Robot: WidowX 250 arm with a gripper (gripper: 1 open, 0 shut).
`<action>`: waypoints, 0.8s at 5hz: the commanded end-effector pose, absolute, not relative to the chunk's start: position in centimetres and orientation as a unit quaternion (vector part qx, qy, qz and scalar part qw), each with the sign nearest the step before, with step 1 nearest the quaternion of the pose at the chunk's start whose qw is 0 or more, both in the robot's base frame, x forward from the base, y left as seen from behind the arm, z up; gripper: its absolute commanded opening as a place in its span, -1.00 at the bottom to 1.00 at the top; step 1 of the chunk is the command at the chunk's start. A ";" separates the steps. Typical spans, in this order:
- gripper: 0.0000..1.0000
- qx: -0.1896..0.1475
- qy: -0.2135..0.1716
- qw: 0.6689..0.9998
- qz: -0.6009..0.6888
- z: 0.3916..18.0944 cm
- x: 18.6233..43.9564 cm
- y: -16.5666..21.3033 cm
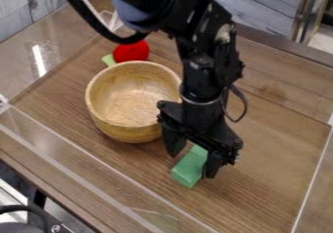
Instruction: Put the green stick in the brown bowl
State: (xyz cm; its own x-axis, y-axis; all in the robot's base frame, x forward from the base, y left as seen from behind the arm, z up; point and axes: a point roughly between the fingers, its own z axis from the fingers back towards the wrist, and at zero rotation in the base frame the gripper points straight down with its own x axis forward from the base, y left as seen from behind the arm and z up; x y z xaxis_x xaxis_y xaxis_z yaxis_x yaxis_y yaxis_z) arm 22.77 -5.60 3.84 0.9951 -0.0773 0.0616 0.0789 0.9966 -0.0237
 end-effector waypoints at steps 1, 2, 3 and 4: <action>1.00 -0.014 -0.059 0.997 -0.053 3.8 23.5 -6.1; 1.00 -0.015 -0.069 0.996 -0.062 3.7 23.6 -6.3; 1.00 -0.016 -0.075 0.995 -0.064 3.6 23.7 -6.4; 1.00 -0.017 -0.078 0.995 -0.063 3.6 23.7 -6.4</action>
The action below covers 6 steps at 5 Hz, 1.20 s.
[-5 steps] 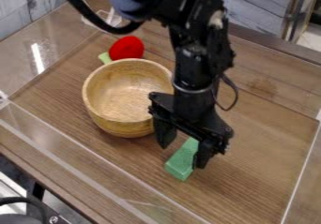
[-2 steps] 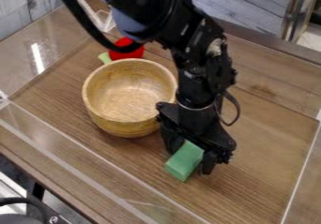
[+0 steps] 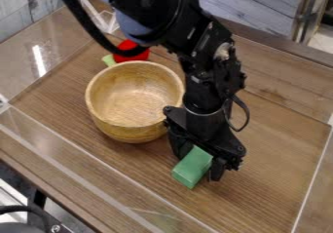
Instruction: Put the green stick in the brown bowl
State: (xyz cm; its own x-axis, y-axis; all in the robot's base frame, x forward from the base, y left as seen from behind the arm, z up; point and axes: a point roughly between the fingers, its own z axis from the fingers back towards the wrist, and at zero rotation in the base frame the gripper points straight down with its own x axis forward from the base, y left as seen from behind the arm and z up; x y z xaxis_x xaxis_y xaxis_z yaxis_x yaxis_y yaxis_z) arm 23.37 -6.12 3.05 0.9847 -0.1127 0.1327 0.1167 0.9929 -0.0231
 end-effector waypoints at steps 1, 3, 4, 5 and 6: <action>1.00 -0.017 -0.081 0.995 -0.062 3.6 23.8 -6.3; 1.00 -0.016 -0.086 0.994 -0.063 3.8 23.9 -6.4; 1.00 -0.015 -0.088 0.994 -0.063 3.9 23.9 -6.4; 1.00 -0.015 -0.091 0.994 -0.065 4.0 23.9 -6.6; 1.00 -0.016 -0.090 0.994 -0.061 4.0 24.1 -6.3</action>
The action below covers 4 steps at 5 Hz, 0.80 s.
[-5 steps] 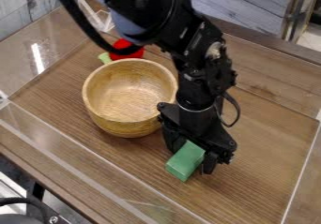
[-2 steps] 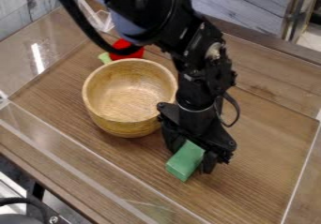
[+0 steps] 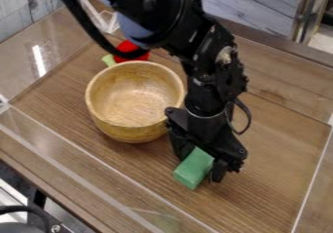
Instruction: Put the green stick in the brown bowl
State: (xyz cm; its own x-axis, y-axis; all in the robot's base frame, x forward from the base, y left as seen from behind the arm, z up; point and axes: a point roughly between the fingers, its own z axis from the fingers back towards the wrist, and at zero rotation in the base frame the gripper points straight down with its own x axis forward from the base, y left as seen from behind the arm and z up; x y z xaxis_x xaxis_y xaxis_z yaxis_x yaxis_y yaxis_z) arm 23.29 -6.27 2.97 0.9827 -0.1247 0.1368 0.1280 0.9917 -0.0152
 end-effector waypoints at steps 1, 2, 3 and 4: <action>1.00 -0.017 -0.090 0.994 -0.057 4.0 24.2 -6.1; 1.00 -0.018 -0.090 0.994 -0.054 3.9 24.4 -5.9; -1.00 -0.019 -0.090 0.994 -0.053 4.0 24.4 -5.8; -1.00 -0.020 -0.090 0.994 -0.051 4.7 24.4 -5.7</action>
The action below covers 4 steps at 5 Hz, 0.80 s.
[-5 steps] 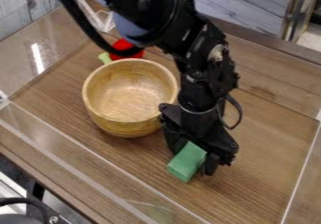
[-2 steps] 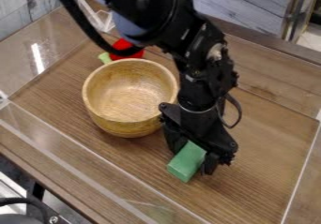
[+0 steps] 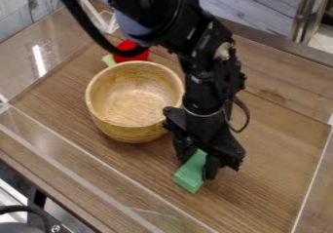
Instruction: Put the green stick in the brown bowl
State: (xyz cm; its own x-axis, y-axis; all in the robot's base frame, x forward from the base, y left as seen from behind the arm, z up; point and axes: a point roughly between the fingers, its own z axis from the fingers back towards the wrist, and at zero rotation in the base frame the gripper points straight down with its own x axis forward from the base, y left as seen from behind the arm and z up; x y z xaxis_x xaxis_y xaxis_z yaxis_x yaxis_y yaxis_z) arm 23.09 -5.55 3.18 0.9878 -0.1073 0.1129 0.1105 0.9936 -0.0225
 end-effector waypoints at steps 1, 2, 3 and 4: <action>-1.00 -0.023 -0.093 0.994 -0.050 6.1 24.4 -5.5; -1.00 -0.024 -0.100 0.994 -0.044 7.9 24.6 -5.1; -1.00 -0.023 -0.116 0.992 -0.031 10.5 25.2 -3.7; -1.00 -0.014 -0.129 0.991 0.000 12.4 26.0 -1.1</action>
State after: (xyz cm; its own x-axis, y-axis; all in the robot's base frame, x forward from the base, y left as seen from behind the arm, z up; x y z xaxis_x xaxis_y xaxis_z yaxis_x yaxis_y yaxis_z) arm 25.12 -1.17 10.76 0.9806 0.0151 0.1955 -0.0092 0.9995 -0.0312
